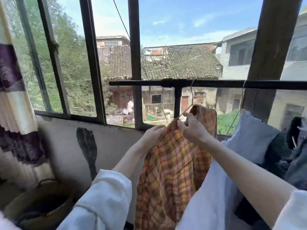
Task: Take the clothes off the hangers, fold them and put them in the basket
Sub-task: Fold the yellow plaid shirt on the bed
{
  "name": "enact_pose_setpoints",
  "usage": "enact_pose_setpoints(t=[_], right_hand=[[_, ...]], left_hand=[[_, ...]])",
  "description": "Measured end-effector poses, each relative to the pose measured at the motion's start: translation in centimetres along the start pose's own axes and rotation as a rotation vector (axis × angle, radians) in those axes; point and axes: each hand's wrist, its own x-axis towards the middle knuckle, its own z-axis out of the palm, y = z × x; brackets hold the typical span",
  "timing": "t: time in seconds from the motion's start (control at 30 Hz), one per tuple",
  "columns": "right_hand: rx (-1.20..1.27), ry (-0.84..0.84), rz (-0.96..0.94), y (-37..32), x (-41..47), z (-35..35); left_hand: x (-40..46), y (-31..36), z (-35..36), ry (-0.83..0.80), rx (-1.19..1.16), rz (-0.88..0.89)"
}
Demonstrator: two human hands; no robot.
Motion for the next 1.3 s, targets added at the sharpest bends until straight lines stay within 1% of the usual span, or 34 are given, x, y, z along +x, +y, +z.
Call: enact_pose_setpoints(t=[0.07,0.17,0.27,0.33,0.37,0.47,0.53,0.57,0.6,0.63,0.67,0.7,0.77,0.8,0.83,0.87,0.9,0.93,0.97,1.0,1.03,1.1,1.17,1.23,1.3], right_hand=[[0.143,0.057,0.017,0.3,0.5,0.7],[0.216,0.150,0.085,0.6,0.6,1.2],[0.167,0.250,0.090,0.8,-0.3,1.0],[0.156,0.274,0.082,0.9,-1.1,0.5],[0.147,0.284,0.080,1.0,-1.5,0.3],[0.033,0.302,0.067,1.4,-2.4,-0.5],[-0.021,0.308,0.056,1.7,-2.7,-0.9],[-0.042,0.302,0.057,2.0,-2.8,-1.0],[-0.054,0.290,0.058,2.2,-3.0,-0.9],[-0.052,0.265,0.059,2.3,-3.1,-0.9],[-0.018,0.233,0.072,2.2,-3.2,-0.8],[0.067,0.193,0.093,2.1,-3.4,-0.9],[0.406,0.123,0.200,1.8,-3.7,-1.3],[0.597,0.089,0.257,1.6,-4.0,-1.8],[0.751,0.058,0.302,1.4,-4.3,-2.2],[0.825,0.029,0.322,1.4,-4.7,-2.6],[0.847,0.003,0.325,1.4,-5.0,-2.9],[0.834,-0.032,0.315,1.5,-5.3,-3.1],[0.805,-0.080,0.303,1.6,-5.7,-3.2],[0.761,-0.129,0.307,1.8,-5.9,-3.1],[0.724,-0.166,0.325,2.1,-6.1,-3.1],[0.712,-0.162,0.397,2.6,-6.4,-3.2],[0.736,-0.147,0.441,2.9,-6.5,-3.2],[0.703,-0.138,0.476,2.8,-6.6,-3.3],[0.698,-0.113,0.496,3.0,-6.6,-3.3]], left_hand=[[1.1,-0.2,-0.5,-0.164,-0.076,-0.013],[1.5,-0.7,-0.6,-0.385,-0.142,0.014],[0.7,-0.7,0.4,-0.581,-0.131,0.084],[0.6,-0.7,1.0,-0.643,-0.077,0.103],[0.9,-0.9,1.2,-0.637,-0.030,0.108],[1.0,-1.2,1.6,-0.466,0.174,0.219],[0.4,0.1,1.2,-0.348,0.196,0.300],[-0.1,0.8,1.0,-0.327,0.168,0.345],[-0.7,1.7,0.7,-0.346,0.125,0.377],[-1.5,2.6,0.5,-0.400,0.090,0.408],[-2.4,3.3,0.3,-0.482,0.086,0.442],[-3.2,3.9,0.3,-0.566,0.119,0.460],[-5.0,4.8,0.7,-0.711,0.237,0.446],[-5.7,5.0,1.1,-0.732,0.351,0.468],[-6.2,5.3,1.6,-0.712,0.523,0.531],[-6.4,5.3,2.0,-0.654,0.735,0.619],[-6.5,5.2,2.4,-0.577,0.942,0.704],[-6.5,4.9,2.9,-0.495,1.091,0.767],[-6.5,4.5,3.3,-0.425,1.164,0.814],[-6.3,4.0,3.6,-0.373,1.167,0.866],[-6.1,3.5,3.9,-0.348,1.119,0.915],[-5.3,2.5,4.1,-0.342,0.957,0.951],[-4.6,1.5,4.0,-0.328,0.787,0.928],[-4.3,1.1,4.1,-0.314,0.608,0.893],[-4.1,1.2,4.2,-0.263,0.387,0.778]])
